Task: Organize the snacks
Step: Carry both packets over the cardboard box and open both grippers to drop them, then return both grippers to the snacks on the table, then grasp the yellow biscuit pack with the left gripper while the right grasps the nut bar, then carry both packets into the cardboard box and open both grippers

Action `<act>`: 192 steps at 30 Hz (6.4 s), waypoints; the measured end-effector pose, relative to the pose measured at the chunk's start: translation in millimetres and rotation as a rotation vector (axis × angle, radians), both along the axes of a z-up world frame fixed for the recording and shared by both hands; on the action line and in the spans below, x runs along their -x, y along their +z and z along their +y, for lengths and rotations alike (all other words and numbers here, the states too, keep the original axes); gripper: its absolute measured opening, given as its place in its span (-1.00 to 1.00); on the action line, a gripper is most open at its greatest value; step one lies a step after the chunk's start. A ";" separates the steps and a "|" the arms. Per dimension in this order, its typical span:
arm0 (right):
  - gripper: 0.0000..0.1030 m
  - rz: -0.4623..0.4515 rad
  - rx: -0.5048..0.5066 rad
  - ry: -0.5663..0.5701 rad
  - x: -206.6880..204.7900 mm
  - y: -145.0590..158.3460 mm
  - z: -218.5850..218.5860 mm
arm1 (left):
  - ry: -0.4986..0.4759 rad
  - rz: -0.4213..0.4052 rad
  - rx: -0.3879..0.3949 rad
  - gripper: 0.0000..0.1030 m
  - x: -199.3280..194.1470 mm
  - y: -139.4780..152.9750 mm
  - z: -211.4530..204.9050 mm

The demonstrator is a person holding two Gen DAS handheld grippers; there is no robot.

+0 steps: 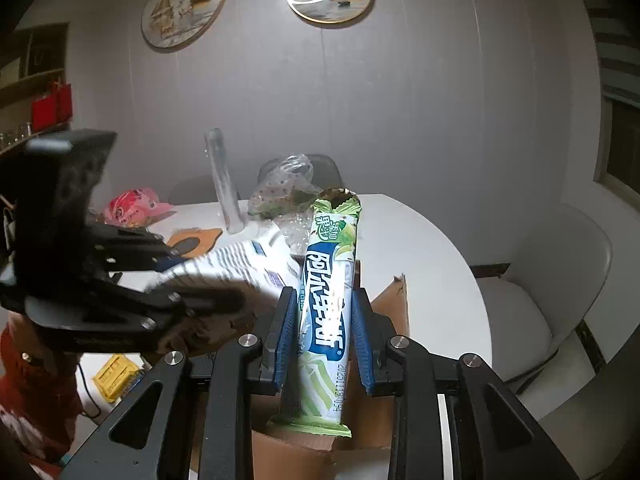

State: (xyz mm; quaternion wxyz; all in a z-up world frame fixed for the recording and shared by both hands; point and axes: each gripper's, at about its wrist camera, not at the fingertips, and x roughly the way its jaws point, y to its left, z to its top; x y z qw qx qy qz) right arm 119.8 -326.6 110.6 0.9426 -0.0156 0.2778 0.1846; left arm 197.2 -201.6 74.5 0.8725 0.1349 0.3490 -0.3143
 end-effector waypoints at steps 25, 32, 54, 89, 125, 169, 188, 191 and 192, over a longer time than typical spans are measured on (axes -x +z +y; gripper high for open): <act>-0.52 0.331 0.016 0.137 -69.3 -63.9 26.0 | -0.033 0.005 -0.164 0.53 5.8 -36.3 -31.0; -0.13 0.328 0.020 0.132 -68.4 -56.1 27.0 | -0.011 -0.062 -0.145 0.72 19.8 -27.4 -22.4; 0.88 0.126 -0.019 0.171 20.6 11.0 45.9 | 0.169 -0.245 -0.021 0.99 93.2 26.7 80.9; 0.09 0.196 0.248 0.257 61.1 -192.8 241.8 | 0.624 0.090 0.119 0.74 165.9 -183.9 280.0; -0.24 0.123 0.196 0.329 62.8 -175.2 251.6 | 0.610 -0.003 0.138 0.28 166.1 -147.1 279.1; -0.24 0.157 0.076 0.120 -36.0 -71.1 55.1 | 0.003 0.048 -0.045 0.29 -14.3 -14.1 1.5; 0.41 0.161 0.173 0.099 -21.1 -71.0 63.1 | 0.039 0.003 -0.017 0.71 1.9 7.9 15.5; 0.42 0.151 0.166 0.096 -11.6 -63.1 63.7 | 0.048 -0.016 0.011 0.71 13.3 18.7 27.0; 0.42 0.146 0.163 0.097 -8.6 -60.7 64.3 | 0.059 -0.029 0.020 0.71 21.2 24.5 34.1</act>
